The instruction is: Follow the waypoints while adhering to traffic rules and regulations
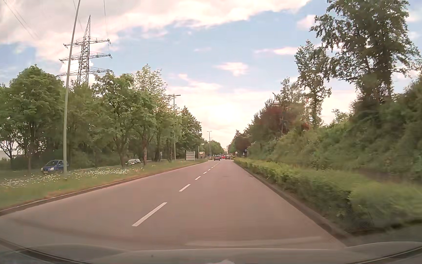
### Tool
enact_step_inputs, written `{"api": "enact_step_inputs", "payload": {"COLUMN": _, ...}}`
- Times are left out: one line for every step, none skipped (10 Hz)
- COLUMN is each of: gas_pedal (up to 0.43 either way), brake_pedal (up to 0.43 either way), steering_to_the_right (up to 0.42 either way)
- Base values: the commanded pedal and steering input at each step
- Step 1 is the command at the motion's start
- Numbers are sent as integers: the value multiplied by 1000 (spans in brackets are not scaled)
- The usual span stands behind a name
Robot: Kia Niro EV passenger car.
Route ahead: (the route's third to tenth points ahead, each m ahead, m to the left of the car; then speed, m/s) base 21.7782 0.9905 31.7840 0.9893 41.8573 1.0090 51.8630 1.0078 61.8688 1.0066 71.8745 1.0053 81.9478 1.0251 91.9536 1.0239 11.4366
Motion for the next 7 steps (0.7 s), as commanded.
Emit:
{"api": "enact_step_inputs", "payload": {"gas_pedal": 240, "brake_pedal": 18, "steering_to_the_right": -1}}
{"api": "enact_step_inputs", "payload": {"gas_pedal": 228, "brake_pedal": 18, "steering_to_the_right": 2}}
{"api": "enact_step_inputs", "payload": {"gas_pedal": 228, "brake_pedal": 18, "steering_to_the_right": 2}}
{"api": "enact_step_inputs", "payload": {"gas_pedal": 228, "brake_pedal": 18, "steering_to_the_right": 1}}
{"api": "enact_step_inputs", "payload": {"gas_pedal": 228, "brake_pedal": 18, "steering_to_the_right": 1}}
{"api": "enact_step_inputs", "payload": {"gas_pedal": 228, "brake_pedal": 18, "steering_to_the_right": 1}}
{"api": "enact_step_inputs", "payload": {"gas_pedal": 220, "brake_pedal": 18, "steering_to_the_right": 0}}
